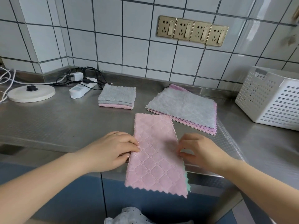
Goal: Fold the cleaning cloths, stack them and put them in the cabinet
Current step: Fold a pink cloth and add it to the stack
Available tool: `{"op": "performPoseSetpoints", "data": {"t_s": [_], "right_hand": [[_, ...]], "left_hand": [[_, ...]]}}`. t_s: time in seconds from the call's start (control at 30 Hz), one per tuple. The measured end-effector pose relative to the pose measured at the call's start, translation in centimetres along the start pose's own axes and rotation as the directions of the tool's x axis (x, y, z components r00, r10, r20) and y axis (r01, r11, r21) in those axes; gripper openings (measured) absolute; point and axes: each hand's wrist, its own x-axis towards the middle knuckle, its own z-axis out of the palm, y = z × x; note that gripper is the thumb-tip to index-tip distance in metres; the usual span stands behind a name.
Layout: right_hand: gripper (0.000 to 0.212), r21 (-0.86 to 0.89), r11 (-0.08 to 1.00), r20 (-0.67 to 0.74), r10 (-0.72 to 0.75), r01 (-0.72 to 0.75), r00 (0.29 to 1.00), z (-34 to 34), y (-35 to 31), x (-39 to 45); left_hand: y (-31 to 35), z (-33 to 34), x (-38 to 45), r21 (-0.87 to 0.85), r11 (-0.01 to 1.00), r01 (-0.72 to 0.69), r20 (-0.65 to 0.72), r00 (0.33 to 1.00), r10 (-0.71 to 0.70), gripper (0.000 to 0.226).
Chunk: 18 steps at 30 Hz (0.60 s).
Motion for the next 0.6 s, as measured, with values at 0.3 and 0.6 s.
{"op": "performPoseSetpoints", "data": {"t_s": [0.3, 0.6], "right_hand": [[0.024, 0.033, 0.99, 0.025, -0.137, 0.136, 0.99, -0.4, -0.7, -3.0], [0.028, -0.04, 0.976, -0.016, -0.217, 0.216, 0.976, 0.1, -2.0, -3.3]], "left_hand": [[4.3, 2.7, -4.2, -0.121, 0.965, 0.231, -0.115, 0.963, -0.245, 0.058], [10.1, 4.5, -4.8, -0.64, 0.668, 0.379, -0.25, 0.72, -0.648, 0.036]]}}
